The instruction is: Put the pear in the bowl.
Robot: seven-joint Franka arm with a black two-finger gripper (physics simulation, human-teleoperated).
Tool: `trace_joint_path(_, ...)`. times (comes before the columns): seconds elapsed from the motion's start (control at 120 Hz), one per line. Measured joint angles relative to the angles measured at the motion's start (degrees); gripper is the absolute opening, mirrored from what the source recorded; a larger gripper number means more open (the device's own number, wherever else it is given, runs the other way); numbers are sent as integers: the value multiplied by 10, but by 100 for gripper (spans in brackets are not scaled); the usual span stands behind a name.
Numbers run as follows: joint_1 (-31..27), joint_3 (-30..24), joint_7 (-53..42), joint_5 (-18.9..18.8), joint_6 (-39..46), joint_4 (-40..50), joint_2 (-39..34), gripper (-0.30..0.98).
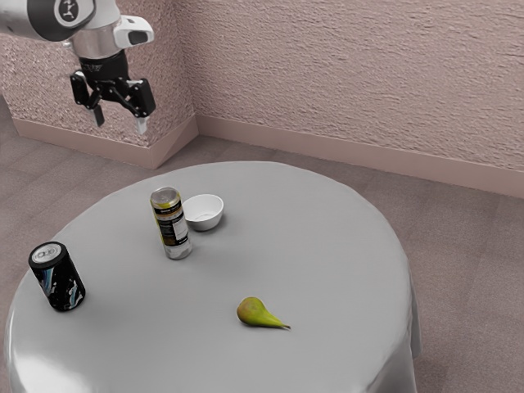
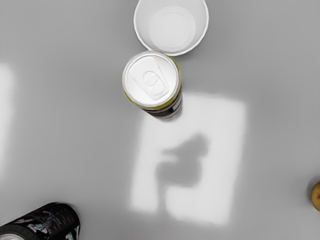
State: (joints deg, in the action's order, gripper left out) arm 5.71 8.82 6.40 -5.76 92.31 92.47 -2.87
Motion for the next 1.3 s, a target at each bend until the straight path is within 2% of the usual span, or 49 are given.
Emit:
trace_joint_path(0.275, -11, -16, 8, 1, 0, 16, -19, 69)
trace_joint_path(0.375, 3, -25, 11, -1, 0, 36, -36, 69)
trace_joint_path(0.5, 7, -68, 20, 0, 1, 66, -62, 69)
trace_joint_path(0.733, 17, -112, 68, 24, 63, 192, -76, 69)
trace_joint_path(0.917, 22, -115, 161, 77, 148, 282, -75, 69)
trace_joint_path(1.3, 56, -127, 475, 177, 243, 317, 10, 69)
